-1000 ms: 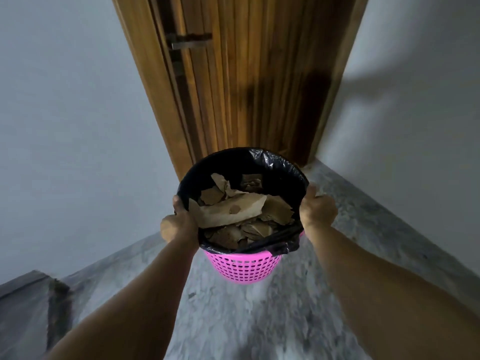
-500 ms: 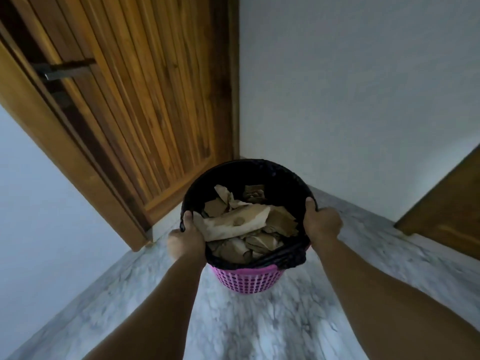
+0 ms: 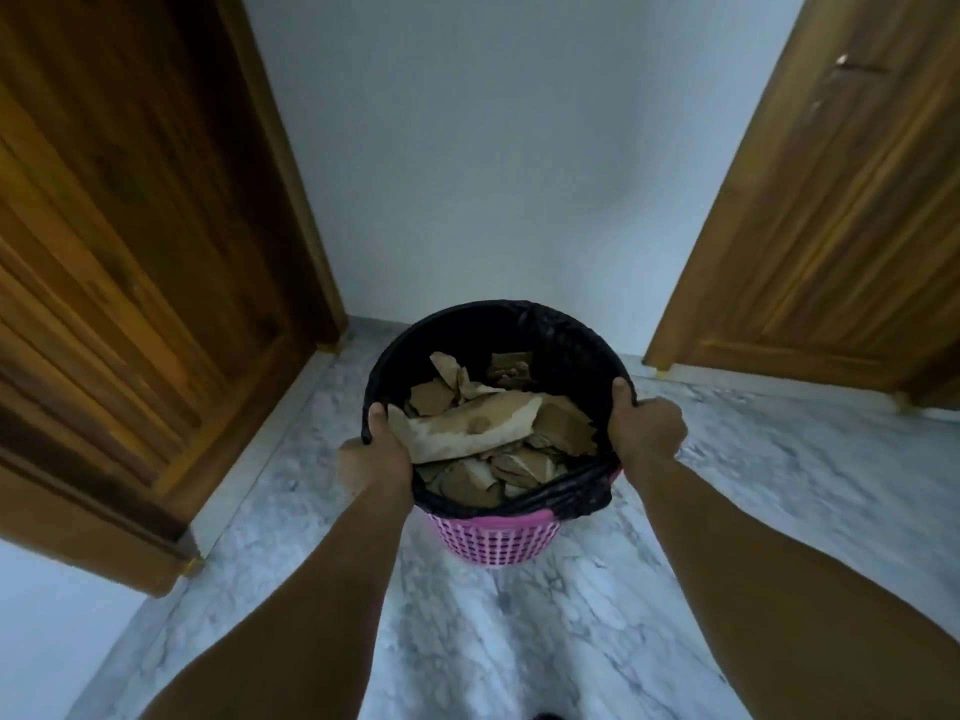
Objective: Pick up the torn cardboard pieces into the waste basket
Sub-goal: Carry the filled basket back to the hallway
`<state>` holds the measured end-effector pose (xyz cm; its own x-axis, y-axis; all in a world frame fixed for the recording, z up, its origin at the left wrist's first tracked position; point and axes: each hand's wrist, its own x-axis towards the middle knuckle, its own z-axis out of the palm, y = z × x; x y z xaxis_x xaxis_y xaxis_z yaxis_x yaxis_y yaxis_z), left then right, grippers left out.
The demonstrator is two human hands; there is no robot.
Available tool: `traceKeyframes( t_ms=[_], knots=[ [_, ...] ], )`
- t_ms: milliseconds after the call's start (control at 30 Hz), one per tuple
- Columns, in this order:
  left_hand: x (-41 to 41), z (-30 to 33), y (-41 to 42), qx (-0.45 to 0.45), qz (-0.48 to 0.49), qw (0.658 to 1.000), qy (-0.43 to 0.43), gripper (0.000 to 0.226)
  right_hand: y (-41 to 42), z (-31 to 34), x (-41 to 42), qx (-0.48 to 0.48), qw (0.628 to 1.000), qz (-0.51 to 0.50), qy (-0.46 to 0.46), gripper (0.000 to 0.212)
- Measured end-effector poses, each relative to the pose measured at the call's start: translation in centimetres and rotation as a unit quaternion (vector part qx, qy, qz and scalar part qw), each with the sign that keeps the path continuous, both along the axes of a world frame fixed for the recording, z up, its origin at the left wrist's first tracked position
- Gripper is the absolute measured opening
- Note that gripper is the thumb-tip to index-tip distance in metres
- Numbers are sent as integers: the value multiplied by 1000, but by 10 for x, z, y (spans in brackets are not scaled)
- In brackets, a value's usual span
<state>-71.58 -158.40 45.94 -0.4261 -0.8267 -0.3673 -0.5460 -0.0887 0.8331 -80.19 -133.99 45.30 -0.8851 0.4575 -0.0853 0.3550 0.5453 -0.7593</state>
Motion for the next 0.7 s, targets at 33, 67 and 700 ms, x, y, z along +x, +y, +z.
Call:
traceKeyframes(
  t_ms=[33,67,700],
  knots=[
    [-2,0,6,-3,-14,1000,-7,63,8,0,4,6,1000,-10,-3,56],
    [-5,0,14,-10,-30,999,-11,62,17,-1,7,7,1000,-23,-9,57],
    [-37,2,259,-21,-250,967,28,63,269,-1,89,-4,957,-280,-77,71]
  ],
)
